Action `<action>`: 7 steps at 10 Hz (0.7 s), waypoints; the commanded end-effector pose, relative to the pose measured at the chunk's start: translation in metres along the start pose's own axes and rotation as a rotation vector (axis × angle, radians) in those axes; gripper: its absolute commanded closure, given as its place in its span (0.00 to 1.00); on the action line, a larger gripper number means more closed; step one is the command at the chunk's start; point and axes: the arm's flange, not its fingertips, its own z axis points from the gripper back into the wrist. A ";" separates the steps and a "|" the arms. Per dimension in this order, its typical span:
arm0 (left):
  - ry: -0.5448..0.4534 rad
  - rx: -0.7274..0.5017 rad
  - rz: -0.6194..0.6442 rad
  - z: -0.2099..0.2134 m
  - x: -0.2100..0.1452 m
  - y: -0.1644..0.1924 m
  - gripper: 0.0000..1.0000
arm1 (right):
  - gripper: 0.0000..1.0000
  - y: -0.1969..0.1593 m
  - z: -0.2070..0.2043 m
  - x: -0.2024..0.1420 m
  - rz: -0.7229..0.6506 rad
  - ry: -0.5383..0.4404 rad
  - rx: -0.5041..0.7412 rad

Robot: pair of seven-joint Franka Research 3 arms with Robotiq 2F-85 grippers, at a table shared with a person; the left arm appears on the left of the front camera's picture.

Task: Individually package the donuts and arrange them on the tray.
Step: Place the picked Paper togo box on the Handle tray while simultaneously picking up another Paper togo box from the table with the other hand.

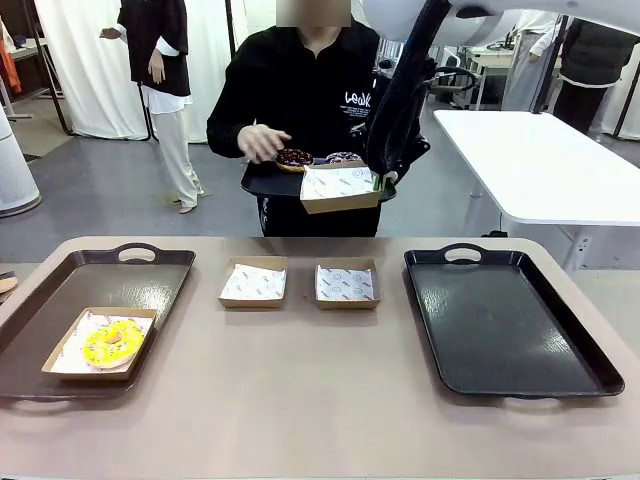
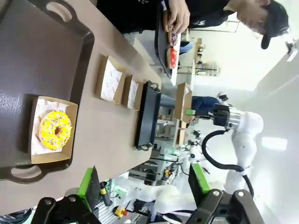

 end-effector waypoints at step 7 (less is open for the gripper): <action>0.095 0.050 0.064 -0.032 0.027 0.020 0.00 | 1.00 -0.001 -0.001 0.005 -0.009 0.013 -0.005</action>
